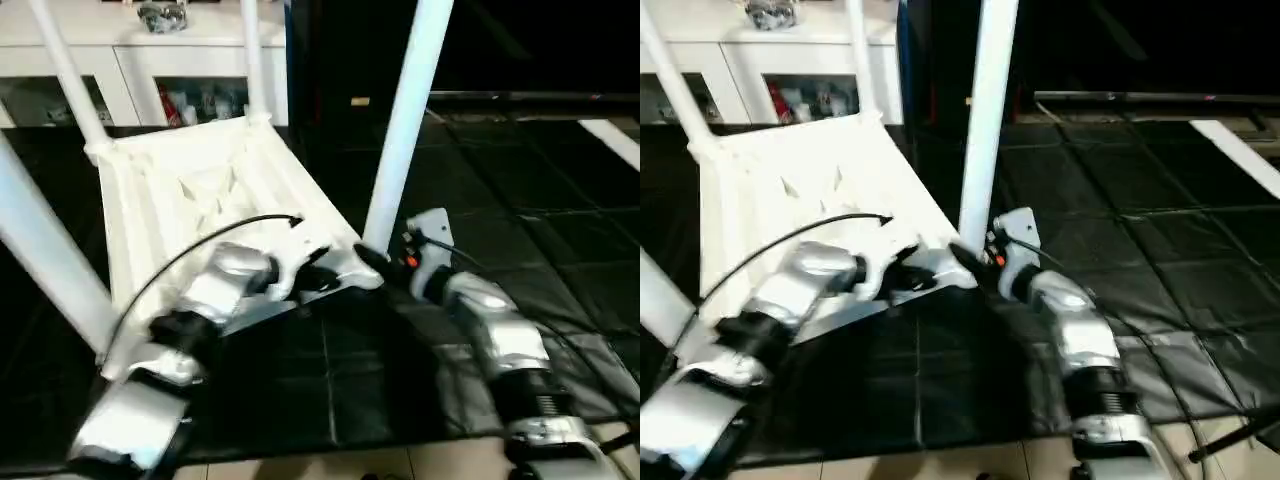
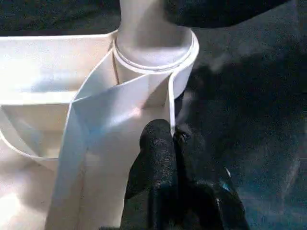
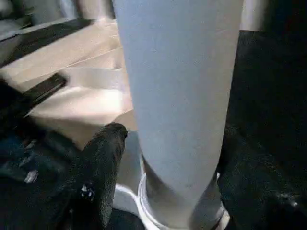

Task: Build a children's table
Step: Rotate leg to tighten

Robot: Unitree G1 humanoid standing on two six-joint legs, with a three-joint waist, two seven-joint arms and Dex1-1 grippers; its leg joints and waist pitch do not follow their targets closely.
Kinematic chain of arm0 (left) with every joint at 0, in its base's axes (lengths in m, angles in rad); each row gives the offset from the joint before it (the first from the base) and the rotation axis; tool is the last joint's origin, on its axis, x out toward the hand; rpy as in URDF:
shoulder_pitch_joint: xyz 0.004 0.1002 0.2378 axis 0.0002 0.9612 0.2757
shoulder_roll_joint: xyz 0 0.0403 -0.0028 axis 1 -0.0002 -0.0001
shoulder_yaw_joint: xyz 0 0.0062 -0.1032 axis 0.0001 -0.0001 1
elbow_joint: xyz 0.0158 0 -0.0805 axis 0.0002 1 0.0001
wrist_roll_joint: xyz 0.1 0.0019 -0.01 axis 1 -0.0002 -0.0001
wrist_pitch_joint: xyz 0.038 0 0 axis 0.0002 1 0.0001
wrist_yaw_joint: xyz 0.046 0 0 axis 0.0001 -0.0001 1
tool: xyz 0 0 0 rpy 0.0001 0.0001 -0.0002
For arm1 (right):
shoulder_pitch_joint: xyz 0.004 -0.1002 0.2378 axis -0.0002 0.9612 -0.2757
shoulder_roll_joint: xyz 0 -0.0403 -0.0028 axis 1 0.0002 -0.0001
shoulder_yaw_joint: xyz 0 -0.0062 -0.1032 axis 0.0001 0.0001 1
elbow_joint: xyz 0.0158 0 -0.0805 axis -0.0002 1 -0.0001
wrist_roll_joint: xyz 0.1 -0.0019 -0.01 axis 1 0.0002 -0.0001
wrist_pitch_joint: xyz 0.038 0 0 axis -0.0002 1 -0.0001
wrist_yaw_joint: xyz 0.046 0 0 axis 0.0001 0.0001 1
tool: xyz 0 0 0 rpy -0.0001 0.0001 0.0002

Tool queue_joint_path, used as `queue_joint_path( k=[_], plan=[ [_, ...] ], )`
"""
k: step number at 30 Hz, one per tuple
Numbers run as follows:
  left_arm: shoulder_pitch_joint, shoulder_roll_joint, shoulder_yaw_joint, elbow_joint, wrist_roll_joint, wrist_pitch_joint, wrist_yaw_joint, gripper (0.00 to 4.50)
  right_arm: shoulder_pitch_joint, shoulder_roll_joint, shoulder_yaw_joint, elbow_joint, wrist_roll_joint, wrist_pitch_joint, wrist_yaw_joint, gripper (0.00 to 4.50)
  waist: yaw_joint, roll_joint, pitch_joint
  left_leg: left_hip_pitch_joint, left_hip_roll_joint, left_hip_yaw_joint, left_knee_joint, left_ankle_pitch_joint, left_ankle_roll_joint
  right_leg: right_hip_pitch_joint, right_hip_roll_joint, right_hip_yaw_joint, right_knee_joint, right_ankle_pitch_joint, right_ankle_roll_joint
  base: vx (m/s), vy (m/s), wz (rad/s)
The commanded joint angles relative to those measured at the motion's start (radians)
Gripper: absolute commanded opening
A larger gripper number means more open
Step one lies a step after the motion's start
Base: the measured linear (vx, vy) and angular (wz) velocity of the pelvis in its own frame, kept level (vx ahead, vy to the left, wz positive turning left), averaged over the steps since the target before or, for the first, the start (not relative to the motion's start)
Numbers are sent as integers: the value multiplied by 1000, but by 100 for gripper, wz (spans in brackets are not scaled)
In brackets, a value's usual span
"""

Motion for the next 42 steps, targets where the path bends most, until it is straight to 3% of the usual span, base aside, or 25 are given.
queue_joint_path(
  k=[1,5,9,12,20,29,42],
  plan=[
    [0,2,-38,-37,-11,-44,-86,0,14,-11,66,-11,15,-7,115,343,9,-6,-74,-11,-11,21,-56,-183,91,72,-40,43,-58,-248,-211,0,0,0],
    [5,51,-62,-39,-10,-92,-194,0,18,-90,77,-24,31,-13,255,387,27,1,-75,-5,-6,23,-55,-146,102,71,-38,44,-48,-183,-237,0,0,0],
    [7,101,-87,-40,-24,-139,-323,0,14,-172,103,-38,57,-11,438,387,47,0,-74,3,0,27,-56,-184,90,68,-35,45,-48,-211,-237,0,0,0],
    [0,129,-109,-36,-22,-161,-407,0,-14,-212,116,-6,70,-14,536,387,57,6,-73,13,5,35,-56,-217,78,57,-34,50,-46,-209,-255,0,0,0],
    [-12,142,-145,-35,-14,-187,-494,0,-55,-226,136,59,80,-43,638,387,67,1,-71,9,4,35,-57,-237,51,60,-38,51,-50,-277,-225,0,0,0],
    [-9,140,-161,-40,-15,-212,-528,0,-70,-226,175,93,73,-41,719,313,68,0,-74,3,4,32,-55,-217,54,64,-37,49,-46,-267,-222,0,0,0],
    [-10,124,-142,-20,-11,-197,-467,0,-63,-218,164,93,109,-3,744,208,70,-8,-73,2,3,34,-52,-207,56,62,-37,51,-44,-280,-220,0,0,0]
  ],
)
